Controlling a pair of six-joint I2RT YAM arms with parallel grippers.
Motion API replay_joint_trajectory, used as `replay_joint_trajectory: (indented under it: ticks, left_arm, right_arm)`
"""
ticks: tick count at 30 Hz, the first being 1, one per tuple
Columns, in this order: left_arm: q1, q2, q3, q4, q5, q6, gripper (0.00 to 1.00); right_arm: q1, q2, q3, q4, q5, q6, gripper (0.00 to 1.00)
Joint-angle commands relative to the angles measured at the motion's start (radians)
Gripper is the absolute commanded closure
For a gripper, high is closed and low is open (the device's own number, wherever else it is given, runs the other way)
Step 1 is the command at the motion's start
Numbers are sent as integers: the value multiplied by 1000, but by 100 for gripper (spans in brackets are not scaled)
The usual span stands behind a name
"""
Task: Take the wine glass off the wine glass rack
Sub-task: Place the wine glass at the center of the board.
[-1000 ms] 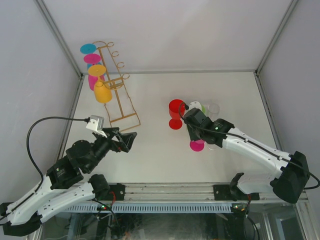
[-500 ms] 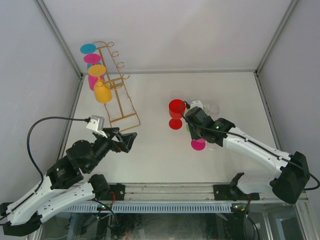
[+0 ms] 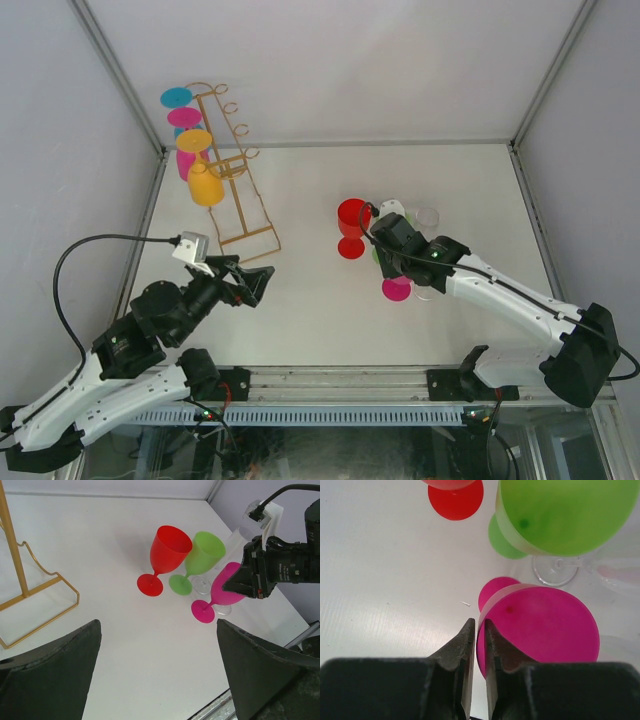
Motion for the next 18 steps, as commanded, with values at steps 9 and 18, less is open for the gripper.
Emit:
replay_joint_trajectory:
  ticks: [9, 18]
  left_arm:
    - [6, 19, 42, 48, 36, 37, 0]
    - [6, 26, 56, 49, 48, 38, 0]
  right_arm:
    - [-3, -59, 4, 30, 11, -50, 84]
    - [-5, -92, 5, 28, -6, -60, 83]
